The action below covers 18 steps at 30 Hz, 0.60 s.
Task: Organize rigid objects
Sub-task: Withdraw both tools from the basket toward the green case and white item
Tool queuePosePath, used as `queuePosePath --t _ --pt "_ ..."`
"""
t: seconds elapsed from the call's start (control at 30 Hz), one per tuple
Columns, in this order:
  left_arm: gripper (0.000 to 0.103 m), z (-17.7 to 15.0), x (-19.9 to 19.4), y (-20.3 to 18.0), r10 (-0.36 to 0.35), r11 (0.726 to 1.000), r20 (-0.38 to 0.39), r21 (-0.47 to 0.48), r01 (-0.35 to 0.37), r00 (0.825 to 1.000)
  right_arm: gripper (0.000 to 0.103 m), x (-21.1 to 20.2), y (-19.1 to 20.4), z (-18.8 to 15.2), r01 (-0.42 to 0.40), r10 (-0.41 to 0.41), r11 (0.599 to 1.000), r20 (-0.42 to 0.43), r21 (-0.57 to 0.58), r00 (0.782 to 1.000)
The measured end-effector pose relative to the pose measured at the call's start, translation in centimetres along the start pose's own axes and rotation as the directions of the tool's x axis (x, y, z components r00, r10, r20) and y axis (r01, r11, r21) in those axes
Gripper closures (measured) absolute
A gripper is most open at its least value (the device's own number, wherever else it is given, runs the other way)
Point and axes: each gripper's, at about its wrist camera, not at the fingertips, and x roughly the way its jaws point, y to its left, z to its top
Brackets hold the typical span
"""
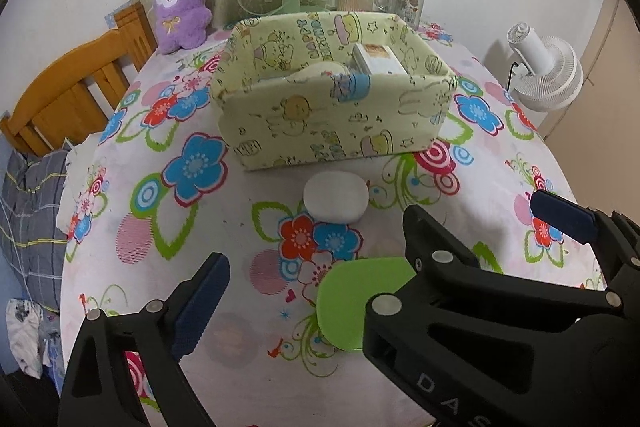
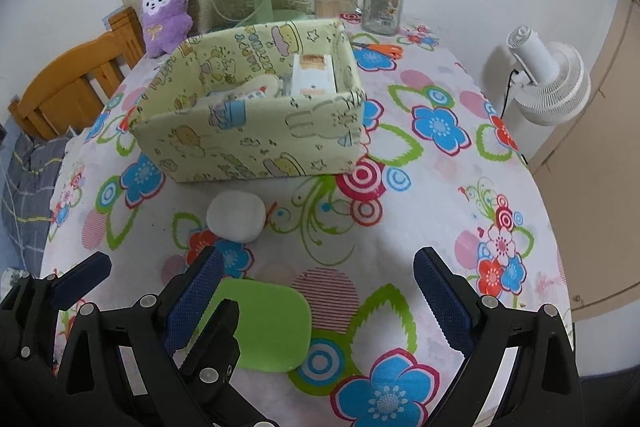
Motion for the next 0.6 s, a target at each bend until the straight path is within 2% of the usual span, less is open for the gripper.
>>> queuePosePath --t 0.27,0.4,0.6 --pt "0.004 -1.4 1.6 -1.0 0.0 1.0 -0.017 -0.004 0.0 1.0 0.005 1.6 -1.2 -1.8 0.0 0.001 0.999 -0.033 0.032 0.999" --pt "0.0 -1.8 2.4 -1.5 0.003 1.0 -0.029 -0.015 -0.004 1.0 0.005 2.4 -1.8 -2.4 0.002 -0.001 0.999 -0.047 0.035 0.999" --pt "0.0 -2.5 3.4 -2.0 0.015 0.998 -0.054 -0.054 -0.018 0.998 0.005 3.3 -2.4 -2.8 0.012 -0.012 1.0 -0.058 0.0 0.998"
